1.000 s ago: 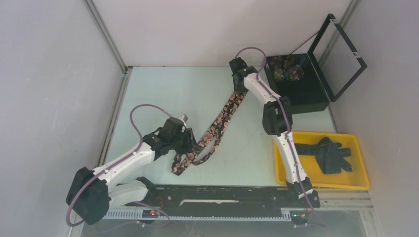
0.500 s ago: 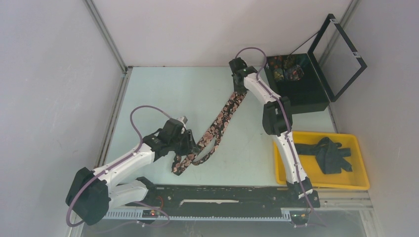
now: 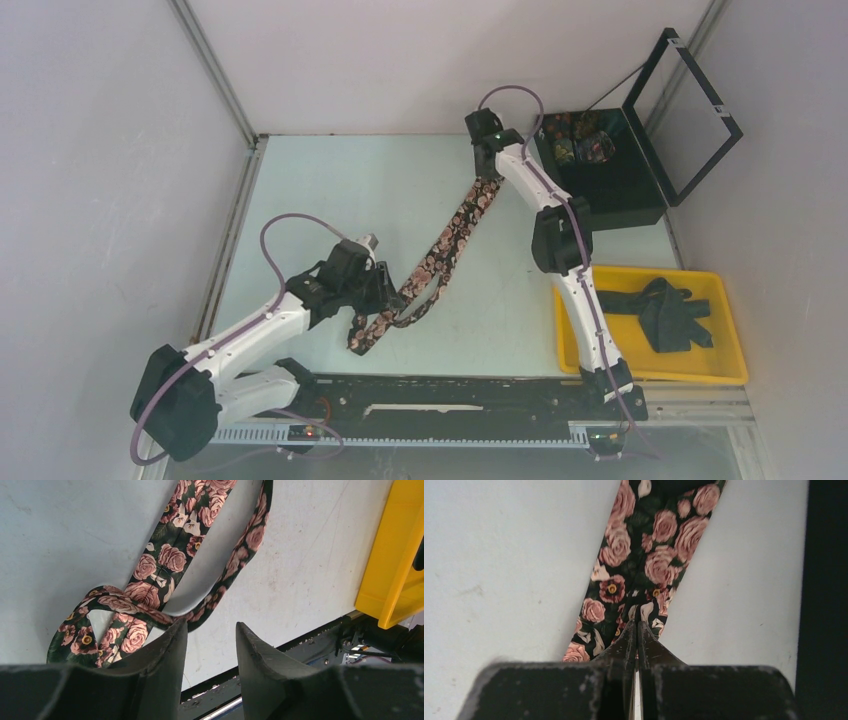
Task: Roll the ties
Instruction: Flatten out the tie at the center of the board.
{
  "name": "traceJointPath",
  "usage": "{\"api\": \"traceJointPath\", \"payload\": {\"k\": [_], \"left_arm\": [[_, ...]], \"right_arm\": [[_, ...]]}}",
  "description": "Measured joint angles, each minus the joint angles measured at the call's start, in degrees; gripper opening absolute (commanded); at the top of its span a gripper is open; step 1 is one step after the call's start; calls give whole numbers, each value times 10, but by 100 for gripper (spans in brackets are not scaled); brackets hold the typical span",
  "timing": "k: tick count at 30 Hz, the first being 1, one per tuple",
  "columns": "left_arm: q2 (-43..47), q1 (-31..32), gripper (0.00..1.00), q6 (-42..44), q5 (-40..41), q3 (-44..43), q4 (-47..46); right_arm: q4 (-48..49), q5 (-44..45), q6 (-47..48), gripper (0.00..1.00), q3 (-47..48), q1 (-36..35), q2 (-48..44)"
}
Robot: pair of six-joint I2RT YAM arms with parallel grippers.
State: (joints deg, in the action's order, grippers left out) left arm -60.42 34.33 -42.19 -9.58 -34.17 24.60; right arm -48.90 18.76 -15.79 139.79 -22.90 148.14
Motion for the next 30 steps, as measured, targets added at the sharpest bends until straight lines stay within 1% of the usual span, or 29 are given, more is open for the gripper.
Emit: {"api": "traceJointPath", "payload": {"k": [5, 15, 20, 30], "left_arm": [[0, 0, 46, 0, 0, 0, 0], [-20, 0, 46, 0, -2, 0, 0], [-30, 0, 46, 0, -5, 0, 0], [-29, 0, 46, 0, -15, 0, 1]], "right_arm": [[18, 10, 3, 0, 33, 5, 0], [50, 24, 8, 0, 50, 16, 2], [83, 33, 12, 0, 59, 19, 5], [135, 49, 17, 0, 69, 24, 53]]}}
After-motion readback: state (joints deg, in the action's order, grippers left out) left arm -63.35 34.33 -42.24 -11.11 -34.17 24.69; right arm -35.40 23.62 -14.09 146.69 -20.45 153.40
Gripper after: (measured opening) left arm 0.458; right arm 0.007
